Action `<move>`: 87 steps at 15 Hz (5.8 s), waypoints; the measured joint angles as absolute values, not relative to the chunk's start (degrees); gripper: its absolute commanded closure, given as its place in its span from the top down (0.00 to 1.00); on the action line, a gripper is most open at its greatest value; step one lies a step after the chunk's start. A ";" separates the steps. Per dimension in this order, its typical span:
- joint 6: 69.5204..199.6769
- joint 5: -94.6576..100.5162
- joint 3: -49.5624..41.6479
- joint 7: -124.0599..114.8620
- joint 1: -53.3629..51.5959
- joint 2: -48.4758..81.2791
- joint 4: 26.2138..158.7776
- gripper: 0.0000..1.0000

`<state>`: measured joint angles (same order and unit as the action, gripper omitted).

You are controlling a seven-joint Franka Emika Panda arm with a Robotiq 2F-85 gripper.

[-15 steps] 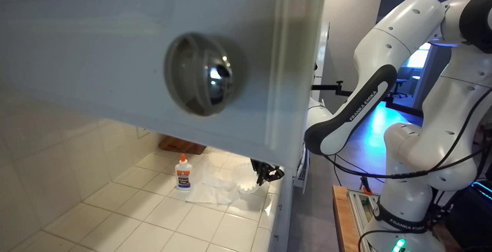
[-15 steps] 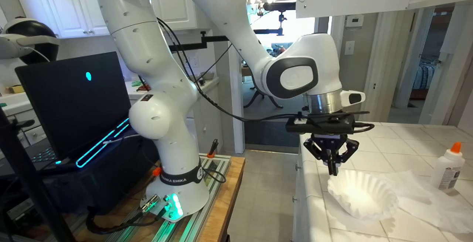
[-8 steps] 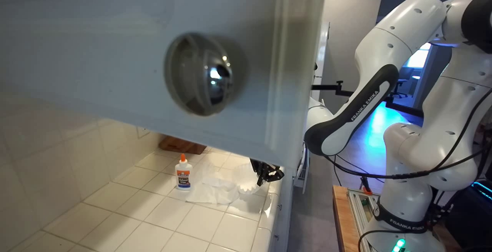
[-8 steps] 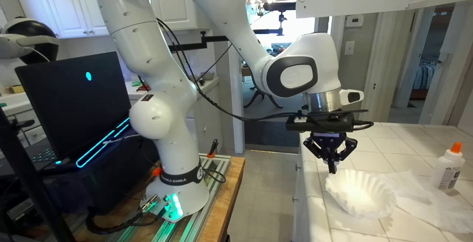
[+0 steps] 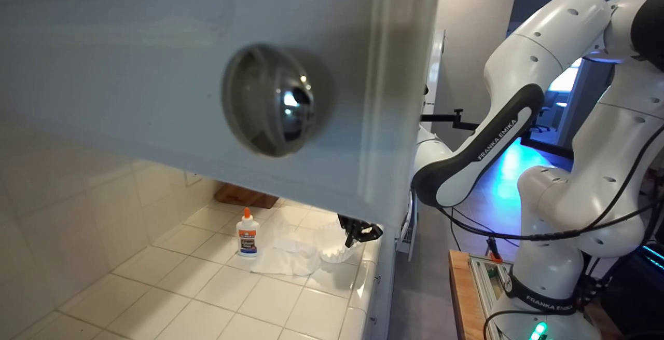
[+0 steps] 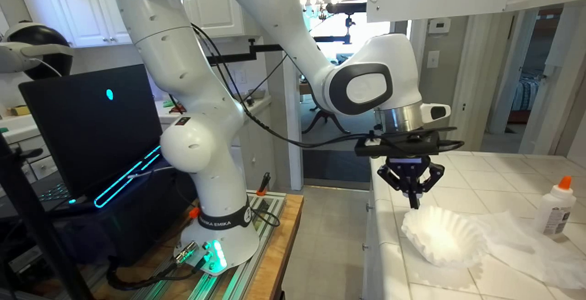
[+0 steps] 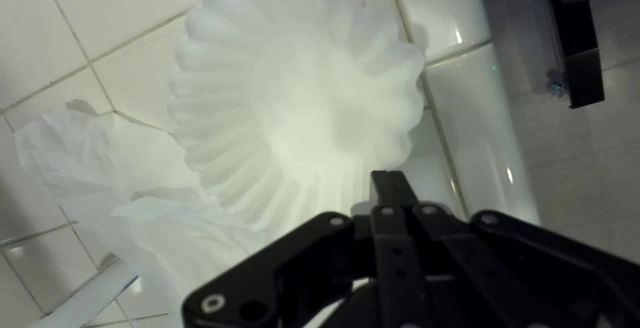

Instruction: Remove some cupcake liners from the bunch

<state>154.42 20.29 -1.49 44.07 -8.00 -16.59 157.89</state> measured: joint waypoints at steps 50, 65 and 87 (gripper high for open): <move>129.45 82.94 3.09 -24.58 6.69 -12.31 147.18 0.00; 127.50 85.19 2.81 -27.40 1.38 0.83 141.99 0.00; 147.12 50.98 0.38 -5.04 -1.42 -17.56 152.16 1.00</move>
<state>147.12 50.98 0.38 -5.04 -1.42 -17.56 152.16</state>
